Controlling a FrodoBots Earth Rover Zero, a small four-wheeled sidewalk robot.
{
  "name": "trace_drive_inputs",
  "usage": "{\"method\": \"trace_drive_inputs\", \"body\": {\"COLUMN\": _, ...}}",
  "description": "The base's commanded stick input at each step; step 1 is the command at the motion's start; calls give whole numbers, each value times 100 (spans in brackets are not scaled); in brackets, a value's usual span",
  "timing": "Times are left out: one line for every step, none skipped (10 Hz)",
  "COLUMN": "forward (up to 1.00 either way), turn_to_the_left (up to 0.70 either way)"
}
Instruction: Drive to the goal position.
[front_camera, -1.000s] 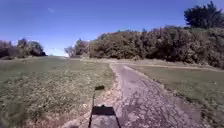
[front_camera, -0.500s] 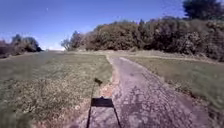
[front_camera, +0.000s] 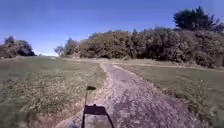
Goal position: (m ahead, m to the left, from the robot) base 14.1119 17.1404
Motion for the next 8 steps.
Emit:
{"method": "trace_drive_inputs", "body": {"forward": -68, "turn_to_the_left": 34}}
{"method": "trace_drive_inputs", "body": {"forward": -53, "turn_to_the_left": 27}}
{"method": "trace_drive_inputs", "body": {"forward": -20, "turn_to_the_left": 11}}
{"method": "trace_drive_inputs", "body": {"forward": 10, "turn_to_the_left": -3}}
{"method": "trace_drive_inputs", "body": {"forward": 34, "turn_to_the_left": -13}}
{"method": "trace_drive_inputs", "body": {"forward": 70, "turn_to_the_left": -35}}
{"method": "trace_drive_inputs", "body": {"forward": 70, "turn_to_the_left": -35}}
{"method": "trace_drive_inputs", "body": {"forward": 70, "turn_to_the_left": -35}}
